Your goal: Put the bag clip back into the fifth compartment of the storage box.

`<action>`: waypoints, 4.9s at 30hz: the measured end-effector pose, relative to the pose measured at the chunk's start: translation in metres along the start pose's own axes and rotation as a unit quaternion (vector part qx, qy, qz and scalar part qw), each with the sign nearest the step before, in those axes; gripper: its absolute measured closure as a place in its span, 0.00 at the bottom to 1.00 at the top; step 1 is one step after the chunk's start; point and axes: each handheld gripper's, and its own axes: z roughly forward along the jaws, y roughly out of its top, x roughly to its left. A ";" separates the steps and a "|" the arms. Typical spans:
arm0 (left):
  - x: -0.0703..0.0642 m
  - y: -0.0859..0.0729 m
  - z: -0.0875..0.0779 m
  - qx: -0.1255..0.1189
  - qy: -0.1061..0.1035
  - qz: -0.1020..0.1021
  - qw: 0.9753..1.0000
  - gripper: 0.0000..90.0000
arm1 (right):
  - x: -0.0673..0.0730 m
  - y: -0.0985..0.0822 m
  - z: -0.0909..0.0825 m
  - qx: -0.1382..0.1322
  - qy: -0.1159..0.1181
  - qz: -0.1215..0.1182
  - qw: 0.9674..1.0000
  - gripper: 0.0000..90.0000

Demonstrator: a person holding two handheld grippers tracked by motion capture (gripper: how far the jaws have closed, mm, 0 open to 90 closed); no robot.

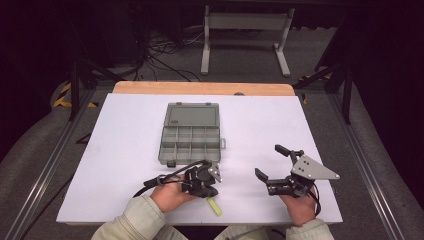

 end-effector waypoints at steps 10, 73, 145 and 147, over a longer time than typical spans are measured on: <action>-0.009 -0.003 -0.003 0.031 -0.006 0.016 0.999 1.00 | 0.000 0.000 0.001 -0.001 0.002 -0.002 1.000 0.05; -0.049 -0.005 -0.003 0.000 0.008 0.045 0.999 0.45 | 0.002 0.002 0.001 -0.008 0.014 -0.005 1.000 0.05; -0.027 -0.034 -0.105 -0.140 0.049 0.000 0.989 0.87 | 0.002 0.001 0.002 -0.004 0.018 -0.005 1.000 0.05; -0.025 -0.036 -0.109 -0.144 0.055 -0.005 0.988 0.87 | 0.002 0.001 0.002 -0.005 0.017 -0.006 1.000 0.05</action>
